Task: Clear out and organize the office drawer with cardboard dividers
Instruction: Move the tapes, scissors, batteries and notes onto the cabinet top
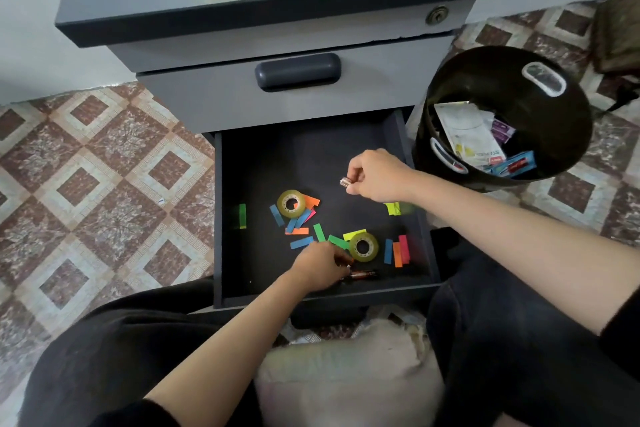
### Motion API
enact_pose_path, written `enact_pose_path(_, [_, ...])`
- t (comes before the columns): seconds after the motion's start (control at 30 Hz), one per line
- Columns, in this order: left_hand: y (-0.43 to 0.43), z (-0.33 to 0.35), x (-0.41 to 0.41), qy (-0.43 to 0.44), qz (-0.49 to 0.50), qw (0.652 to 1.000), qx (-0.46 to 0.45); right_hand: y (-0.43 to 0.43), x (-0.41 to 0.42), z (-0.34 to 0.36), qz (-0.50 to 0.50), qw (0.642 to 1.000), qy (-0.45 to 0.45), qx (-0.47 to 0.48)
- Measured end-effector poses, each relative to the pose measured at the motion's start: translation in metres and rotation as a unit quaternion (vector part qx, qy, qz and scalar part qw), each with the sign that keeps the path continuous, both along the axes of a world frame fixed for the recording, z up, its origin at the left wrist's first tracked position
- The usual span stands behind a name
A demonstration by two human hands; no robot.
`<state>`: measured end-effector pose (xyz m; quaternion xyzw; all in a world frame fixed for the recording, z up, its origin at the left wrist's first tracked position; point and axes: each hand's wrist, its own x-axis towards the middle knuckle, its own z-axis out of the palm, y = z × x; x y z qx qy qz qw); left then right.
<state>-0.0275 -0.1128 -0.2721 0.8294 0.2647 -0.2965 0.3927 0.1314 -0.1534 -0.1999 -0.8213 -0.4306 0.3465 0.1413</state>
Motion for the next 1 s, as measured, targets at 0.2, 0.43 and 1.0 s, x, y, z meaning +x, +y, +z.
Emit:
enact_pose_path(0.2, [-0.018,-0.016,0.013,0.051,-0.065,0.996,0.019,-0.004,0.012,-0.015,0.019,0.997,-0.057,-0.048])
enact_pose_path(0.43, [-0.02,-0.026,0.021,0.043,-0.071,0.997,-0.007,0.01,0.014,-0.024,0.029,0.999,-0.014,-0.025])
enact_pose_path(1.0, [-0.012,-0.021,0.013,0.028,-0.027,0.998,-0.041,0.01,0.01,-0.03,0.03,0.999,0.016,-0.027])
